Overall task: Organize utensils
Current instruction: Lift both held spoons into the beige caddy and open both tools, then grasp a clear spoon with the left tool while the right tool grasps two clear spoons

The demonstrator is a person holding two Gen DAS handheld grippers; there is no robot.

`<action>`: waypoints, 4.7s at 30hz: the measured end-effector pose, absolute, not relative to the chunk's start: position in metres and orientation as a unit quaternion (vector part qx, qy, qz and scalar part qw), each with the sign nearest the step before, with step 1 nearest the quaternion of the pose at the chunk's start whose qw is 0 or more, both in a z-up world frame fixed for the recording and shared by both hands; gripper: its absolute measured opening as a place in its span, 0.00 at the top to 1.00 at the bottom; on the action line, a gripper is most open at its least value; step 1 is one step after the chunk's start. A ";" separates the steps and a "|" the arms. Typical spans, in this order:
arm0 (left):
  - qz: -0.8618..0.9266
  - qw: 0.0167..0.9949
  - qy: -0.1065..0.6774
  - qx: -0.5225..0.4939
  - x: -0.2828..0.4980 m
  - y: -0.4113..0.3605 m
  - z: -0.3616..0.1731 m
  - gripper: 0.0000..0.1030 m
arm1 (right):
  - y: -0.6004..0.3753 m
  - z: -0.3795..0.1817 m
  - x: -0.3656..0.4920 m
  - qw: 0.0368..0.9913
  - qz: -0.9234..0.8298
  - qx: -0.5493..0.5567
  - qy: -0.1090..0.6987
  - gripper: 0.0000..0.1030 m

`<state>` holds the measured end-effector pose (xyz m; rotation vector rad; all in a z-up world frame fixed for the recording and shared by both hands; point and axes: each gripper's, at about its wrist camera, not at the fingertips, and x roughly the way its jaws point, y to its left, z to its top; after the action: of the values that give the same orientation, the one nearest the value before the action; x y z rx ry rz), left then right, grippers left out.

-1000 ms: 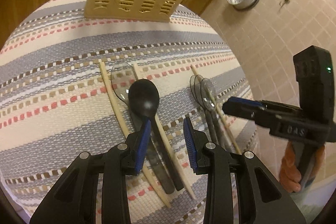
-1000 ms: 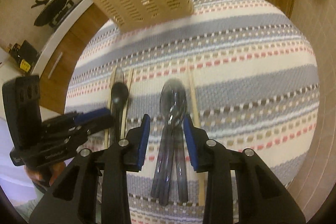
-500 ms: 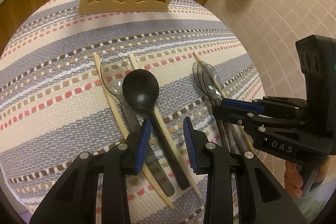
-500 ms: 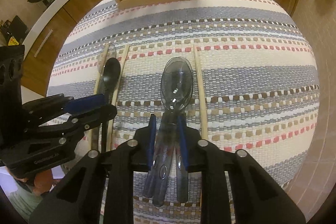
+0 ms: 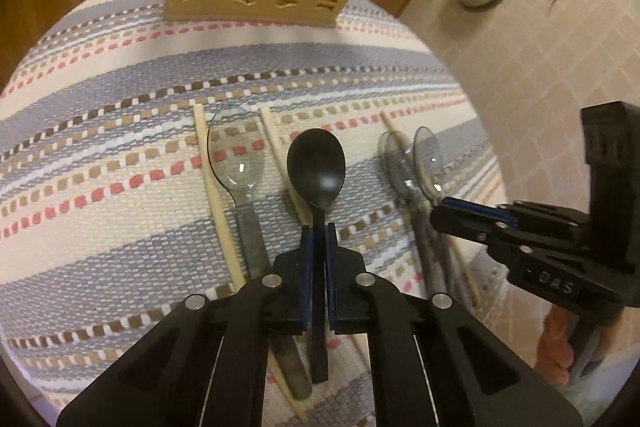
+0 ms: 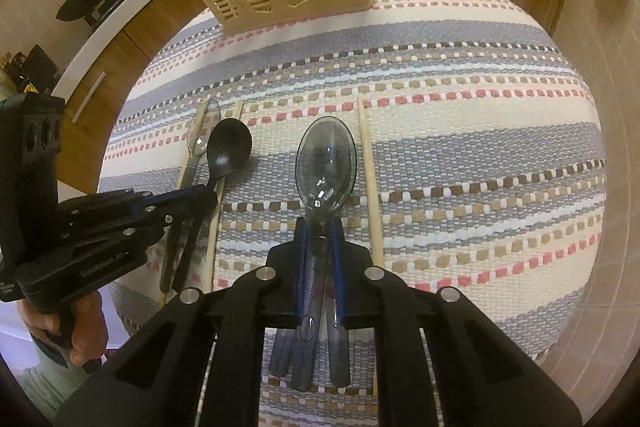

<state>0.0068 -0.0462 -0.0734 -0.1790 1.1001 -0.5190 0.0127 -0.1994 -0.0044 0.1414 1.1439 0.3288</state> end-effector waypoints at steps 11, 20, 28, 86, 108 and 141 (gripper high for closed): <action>-0.259 0.854 0.434 -0.126 -0.008 -0.018 -0.029 0.96 | -0.204 0.029 0.000 0.858 0.186 0.083 0.471 0.91; -0.269 0.880 0.367 -0.138 -0.012 -0.003 0.009 0.96 | -0.203 0.045 -0.002 0.874 0.217 0.101 0.422 0.91; -0.265 0.907 0.293 -0.146 -0.002 0.011 0.049 0.96 | -0.202 0.081 -0.004 0.899 0.249 0.114 0.341 0.99; -0.160 0.969 0.145 -0.122 0.085 0.029 0.079 0.67 | -0.214 0.125 0.136 0.947 0.154 0.084 0.271 0.59; -0.289 0.824 0.482 -0.069 0.003 0.004 -0.024 0.67 | -0.214 0.030 0.030 0.840 0.164 0.120 0.503 0.71; -0.227 0.802 0.553 -0.021 0.028 -0.047 -0.054 0.65 | -0.173 -0.015 0.015 0.819 0.135 0.053 0.555 0.79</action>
<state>0.0283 -0.0468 -0.0543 -0.0443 1.1850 -0.4869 0.0146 -0.1734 -0.0149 0.1129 1.1829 0.2870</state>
